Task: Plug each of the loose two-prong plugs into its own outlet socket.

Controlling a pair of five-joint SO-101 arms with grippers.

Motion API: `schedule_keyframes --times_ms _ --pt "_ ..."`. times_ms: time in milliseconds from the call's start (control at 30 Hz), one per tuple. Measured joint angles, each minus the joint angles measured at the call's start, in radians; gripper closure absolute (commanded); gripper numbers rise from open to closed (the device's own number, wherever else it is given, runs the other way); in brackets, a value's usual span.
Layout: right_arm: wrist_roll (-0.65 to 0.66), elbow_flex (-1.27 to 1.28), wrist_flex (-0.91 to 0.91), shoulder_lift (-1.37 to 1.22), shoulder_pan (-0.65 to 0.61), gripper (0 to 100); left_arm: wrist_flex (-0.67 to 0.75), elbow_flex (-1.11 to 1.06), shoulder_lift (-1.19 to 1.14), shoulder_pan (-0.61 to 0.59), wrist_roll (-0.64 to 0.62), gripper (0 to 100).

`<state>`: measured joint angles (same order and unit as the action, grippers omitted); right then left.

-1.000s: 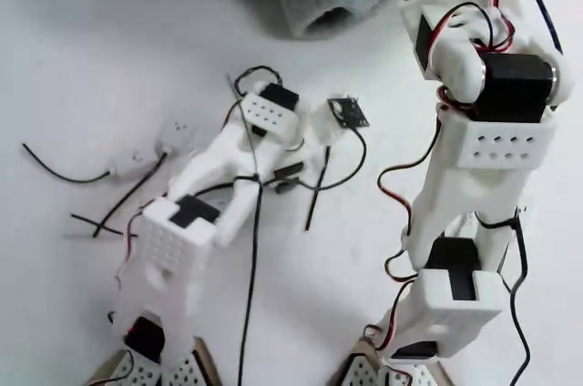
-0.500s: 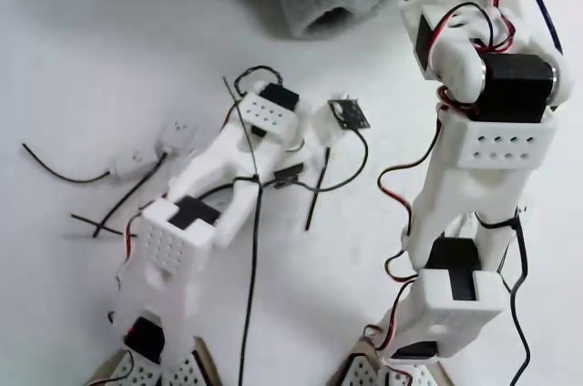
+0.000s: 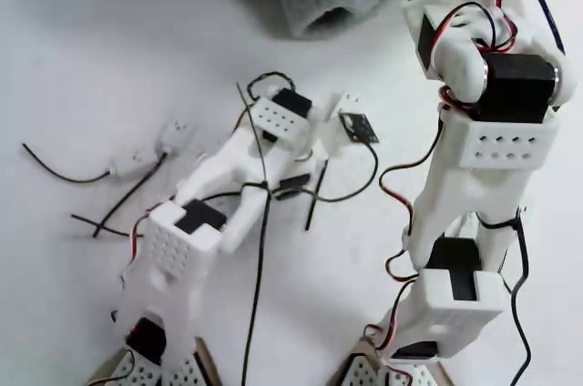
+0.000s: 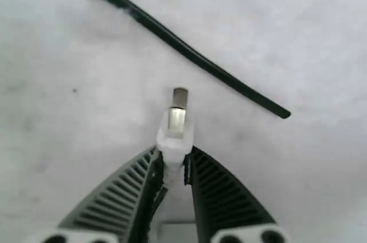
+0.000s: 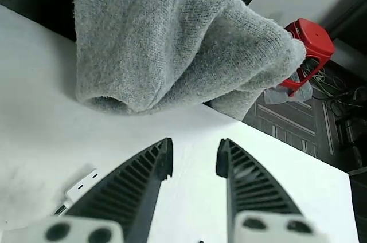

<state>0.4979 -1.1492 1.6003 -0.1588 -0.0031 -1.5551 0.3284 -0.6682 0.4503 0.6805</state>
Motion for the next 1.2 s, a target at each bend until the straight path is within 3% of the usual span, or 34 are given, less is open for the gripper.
schedule_keyframes --times_ms 433,633,1200 --pt "0.0 0.0 0.0 0.0 0.0 85.9 0.032 0.0 0.0 0.02 -0.052 97" --pt "0.0 0.0 0.0 0.0 0.0 85.8 0.049 -0.005 0.0 0.025 -0.052 91" --pt "0.0 0.0 0.0 0.0 0.0 85.8 0.109 -0.023 0.0 0.051 -0.054 91"
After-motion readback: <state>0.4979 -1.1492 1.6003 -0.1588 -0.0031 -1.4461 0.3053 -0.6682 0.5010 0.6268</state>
